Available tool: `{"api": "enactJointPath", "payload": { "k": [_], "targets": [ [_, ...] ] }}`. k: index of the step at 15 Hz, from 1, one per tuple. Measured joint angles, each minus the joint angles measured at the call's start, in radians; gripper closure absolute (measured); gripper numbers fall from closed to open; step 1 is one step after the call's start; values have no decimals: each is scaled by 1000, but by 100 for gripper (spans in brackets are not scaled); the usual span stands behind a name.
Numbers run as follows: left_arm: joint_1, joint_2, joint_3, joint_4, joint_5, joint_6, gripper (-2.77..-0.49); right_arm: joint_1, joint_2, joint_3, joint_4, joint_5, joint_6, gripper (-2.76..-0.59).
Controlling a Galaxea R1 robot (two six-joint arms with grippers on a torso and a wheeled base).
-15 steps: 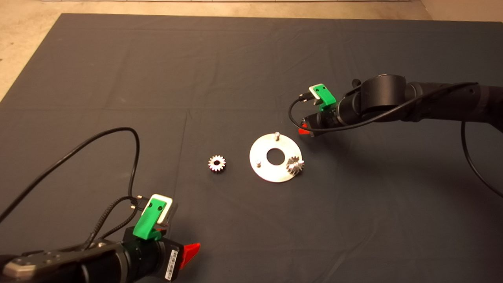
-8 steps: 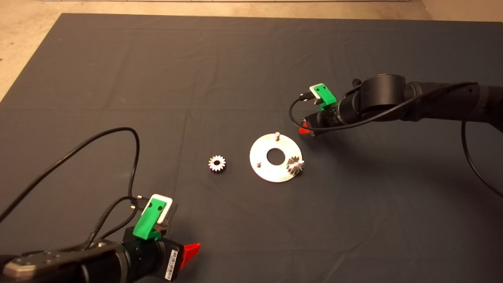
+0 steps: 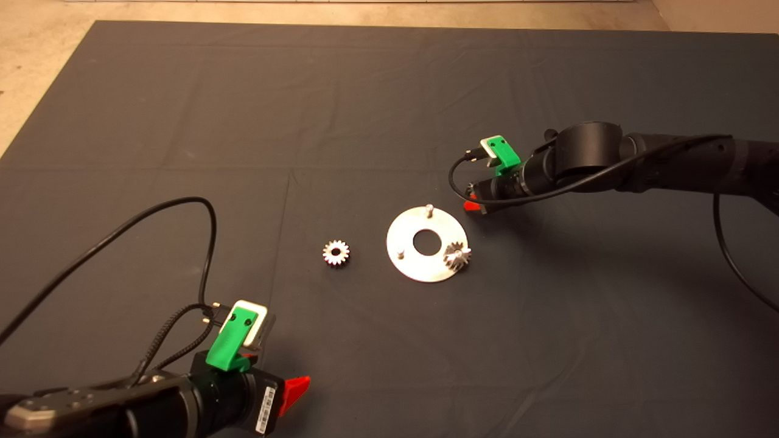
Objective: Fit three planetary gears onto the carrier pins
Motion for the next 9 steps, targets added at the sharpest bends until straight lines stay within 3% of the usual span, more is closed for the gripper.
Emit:
{"api": "enactJointPath", "payload": {
  "k": [1,6,9],
  "targets": [
    [0,0,0,0,0,0,-206,-1,0,-3,0,11,0,-183],
    [0,0,0,0,0,0,-206,0,14,-29,0,14,-8,-183],
    [0,0,0,0,0,0,-206,4,23,-45,0,25,-23,-183]
  ]
}}
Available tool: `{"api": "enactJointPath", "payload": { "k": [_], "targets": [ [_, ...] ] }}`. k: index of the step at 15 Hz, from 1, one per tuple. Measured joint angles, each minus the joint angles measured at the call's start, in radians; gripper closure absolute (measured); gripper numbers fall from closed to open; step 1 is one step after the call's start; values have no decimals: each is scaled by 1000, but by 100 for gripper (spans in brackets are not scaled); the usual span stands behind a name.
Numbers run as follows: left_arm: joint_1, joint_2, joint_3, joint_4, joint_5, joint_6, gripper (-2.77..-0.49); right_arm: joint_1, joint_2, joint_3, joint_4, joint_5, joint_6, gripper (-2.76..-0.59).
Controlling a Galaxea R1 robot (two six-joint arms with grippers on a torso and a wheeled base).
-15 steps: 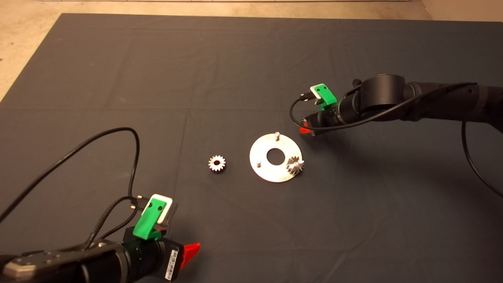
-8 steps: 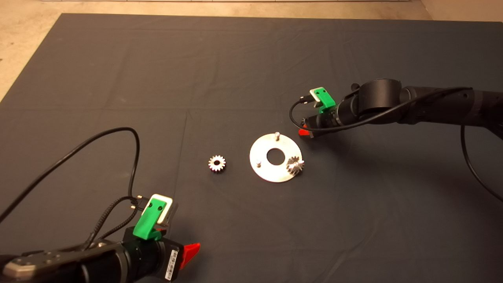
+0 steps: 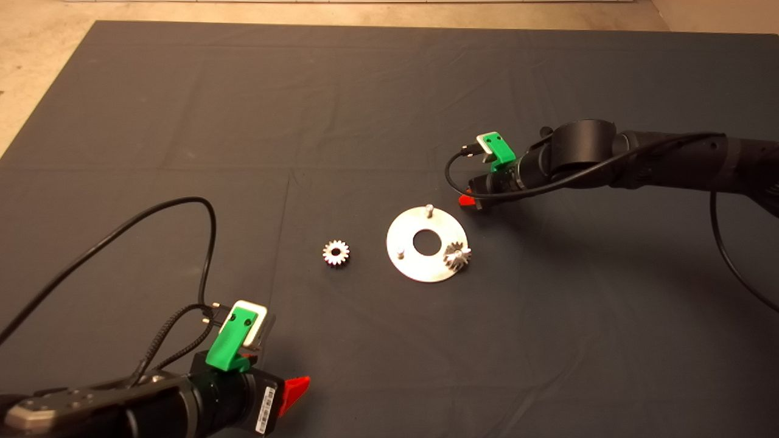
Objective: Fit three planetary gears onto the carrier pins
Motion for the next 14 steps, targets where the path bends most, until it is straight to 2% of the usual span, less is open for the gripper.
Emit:
{"api": "enactJointPath", "payload": {
  "k": [1,2,5,7,10,14],
  "targets": [
    [0,0,0,0,-1,0,-206,0,1,-4,0,7,-1,-181],
    [0,0,0,0,-1,0,-206,0,3,-7,-1,7,-1,-173],
    [0,0,0,1,-1,0,-206,0,3,-8,-1,7,-4,-170],
    [0,0,0,0,-1,0,-206,0,2,-9,-1,7,-4,-156],
    [0,0,0,1,-1,0,-206,0,2,-9,-1,7,-4,-153],
    [0,0,0,1,-1,0,-206,0,2,-9,-1,7,-6,-132]
  ]
}}
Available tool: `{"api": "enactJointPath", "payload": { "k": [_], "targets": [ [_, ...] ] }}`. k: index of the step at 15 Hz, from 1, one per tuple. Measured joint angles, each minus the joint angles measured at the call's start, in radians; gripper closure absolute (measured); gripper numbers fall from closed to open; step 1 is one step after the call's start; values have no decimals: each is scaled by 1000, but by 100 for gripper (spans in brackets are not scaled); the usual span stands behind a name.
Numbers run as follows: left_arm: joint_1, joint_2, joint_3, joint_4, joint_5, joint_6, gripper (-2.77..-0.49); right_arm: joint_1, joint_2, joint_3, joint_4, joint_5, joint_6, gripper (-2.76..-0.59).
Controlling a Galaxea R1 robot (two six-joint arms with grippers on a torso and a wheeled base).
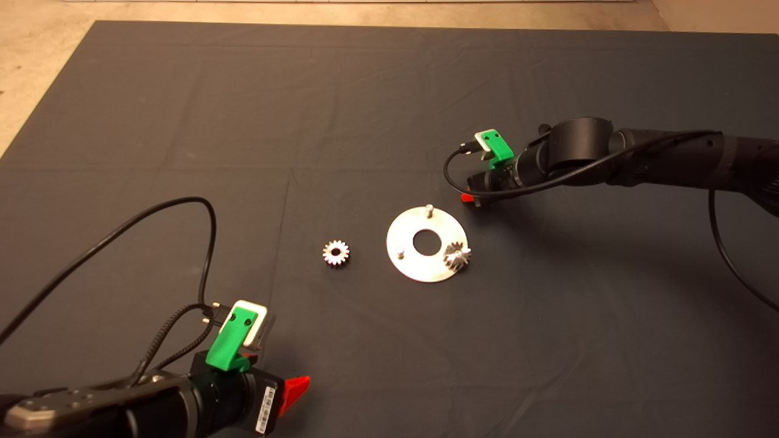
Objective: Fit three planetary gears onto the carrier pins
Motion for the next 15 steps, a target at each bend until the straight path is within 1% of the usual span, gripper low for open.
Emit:
{"api": "enactJointPath", "payload": {
  "k": [1,2,3,7,11,15],
  "targets": [
    [0,0,0,0,0,0,-206,0,0,0,0,1,0,-126],
    [0,0,0,0,0,0,-206,0,0,0,0,1,0,-125],
    [0,0,0,0,0,0,-206,0,0,0,0,2,0,-120],
    [0,-1,0,0,0,-1,-206,0,0,0,0,2,0,-116],
    [0,0,0,0,0,-1,-206,0,-1,0,0,7,0,-110],
    [0,0,0,0,0,-1,-206,0,0,1,0,7,-1,-107]
  ]
}}
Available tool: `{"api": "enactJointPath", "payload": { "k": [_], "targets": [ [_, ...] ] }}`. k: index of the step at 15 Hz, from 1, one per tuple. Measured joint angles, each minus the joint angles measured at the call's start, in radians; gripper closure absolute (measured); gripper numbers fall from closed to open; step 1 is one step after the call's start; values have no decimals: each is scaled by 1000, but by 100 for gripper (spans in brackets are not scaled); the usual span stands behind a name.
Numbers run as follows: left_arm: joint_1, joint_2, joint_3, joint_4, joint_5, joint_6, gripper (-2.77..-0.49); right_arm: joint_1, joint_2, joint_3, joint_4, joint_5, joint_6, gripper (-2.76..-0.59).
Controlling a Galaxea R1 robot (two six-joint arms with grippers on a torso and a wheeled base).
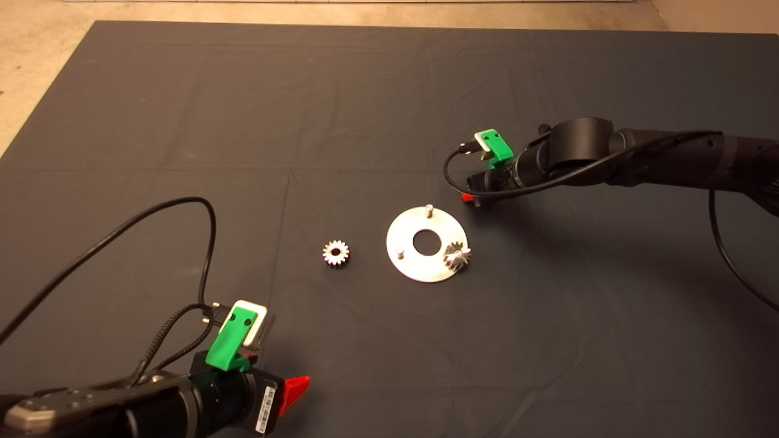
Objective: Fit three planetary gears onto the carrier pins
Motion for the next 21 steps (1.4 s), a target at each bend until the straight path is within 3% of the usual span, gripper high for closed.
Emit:
{"api": "enactJointPath", "payload": {
  "k": [3,8,10,17,21],
  "targets": [
    [0,0,0,0,0,0,-206,-1,0,19,0,0,0,-106],
    [0,0,0,5,0,0,-206,-5,-5,122,1,-1,0,-104],
    [0,1,0,5,0,-5,-206,-2,-12,162,2,-10,0,-101],
    [0,19,0,6,-1,-21,-206,81,-42,222,3,-26,0,-99],
    [0,30,0,6,0,-39,-206,85,-29,225,3,-29,0,-98]
  ]
}}
